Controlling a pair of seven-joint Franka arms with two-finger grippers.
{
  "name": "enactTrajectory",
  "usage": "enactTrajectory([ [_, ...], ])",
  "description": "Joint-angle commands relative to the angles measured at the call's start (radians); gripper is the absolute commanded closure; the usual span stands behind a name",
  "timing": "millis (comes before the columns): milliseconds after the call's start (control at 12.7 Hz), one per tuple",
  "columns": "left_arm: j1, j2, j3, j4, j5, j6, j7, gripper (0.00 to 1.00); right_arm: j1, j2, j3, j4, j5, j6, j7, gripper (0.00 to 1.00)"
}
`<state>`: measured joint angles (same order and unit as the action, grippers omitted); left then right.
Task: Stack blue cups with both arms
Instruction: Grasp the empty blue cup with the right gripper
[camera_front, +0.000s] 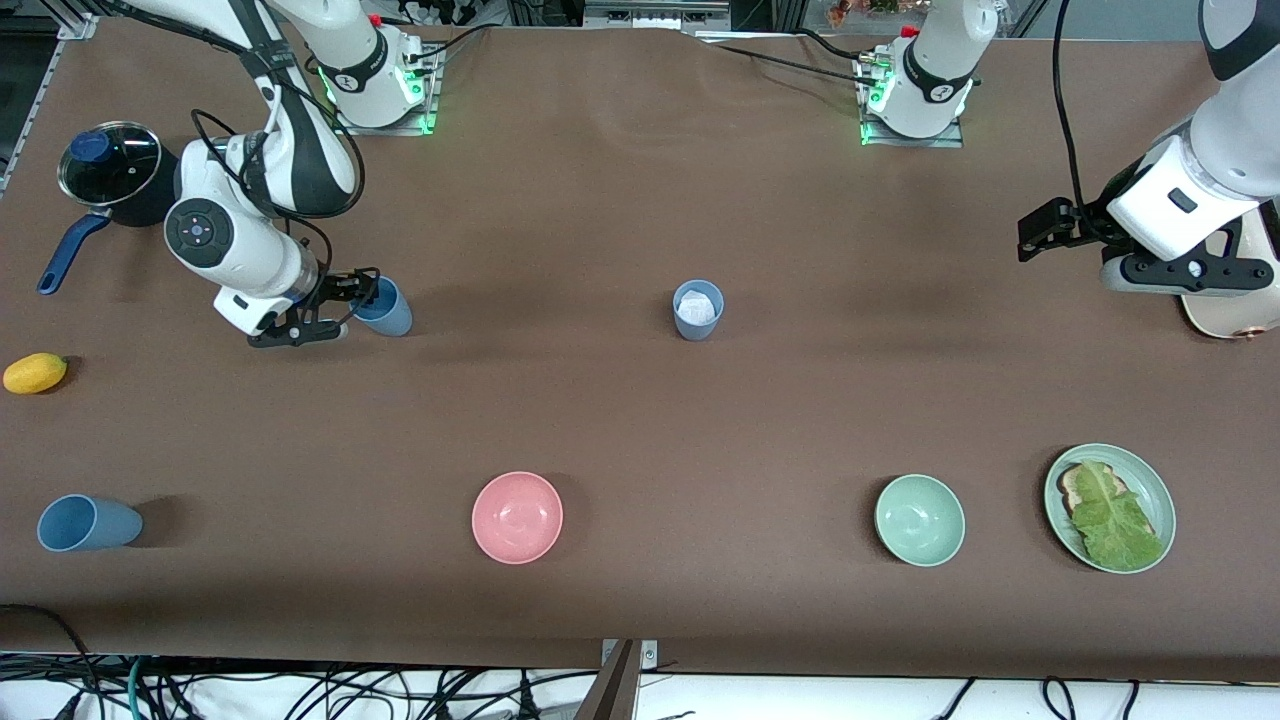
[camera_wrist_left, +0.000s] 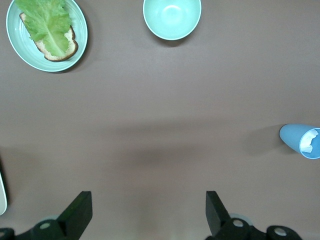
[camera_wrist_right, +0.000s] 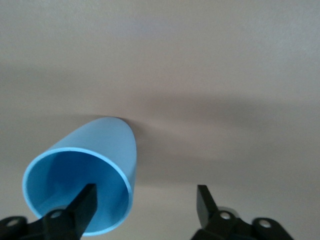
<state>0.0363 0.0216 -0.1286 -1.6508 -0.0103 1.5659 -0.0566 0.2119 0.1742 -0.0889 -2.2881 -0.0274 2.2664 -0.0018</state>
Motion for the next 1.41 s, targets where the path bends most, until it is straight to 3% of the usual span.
enactTrajectory([
  [0, -0.007, -0.009, 0.001, -0.006, 0.013, 0.006, 0.000, 0.00, -0.002, -0.022, 0.008, -0.027, 0.009, 0.009, 0.003, 0.31],
  [393, -0.006, -0.008, 0.003, -0.006, 0.010, 0.006, 0.000, 0.00, -0.002, -0.028, 0.043, -0.025, 0.009, 0.002, 0.060, 0.94],
  [472, -0.007, -0.008, 0.003, -0.006, 0.010, 0.006, -0.002, 0.00, -0.002, -0.028, 0.049, -0.024, 0.009, 0.002, 0.077, 1.00],
  [786, -0.006, -0.006, 0.003, -0.006, 0.010, 0.010, -0.002, 0.00, -0.002, -0.035, 0.066, 0.062, 0.032, -0.081, 0.100, 1.00],
  [1022, 0.000, -0.006, 0.003, -0.004, 0.010, 0.013, 0.000, 0.00, 0.019, 0.017, 0.130, 0.270, 0.113, -0.258, 0.202, 1.00],
  [1336, -0.004, -0.006, 0.003, -0.004, 0.010, 0.013, -0.002, 0.00, 0.189, 0.097, 0.129, 0.522, 0.214, -0.411, 0.434, 1.00],
])
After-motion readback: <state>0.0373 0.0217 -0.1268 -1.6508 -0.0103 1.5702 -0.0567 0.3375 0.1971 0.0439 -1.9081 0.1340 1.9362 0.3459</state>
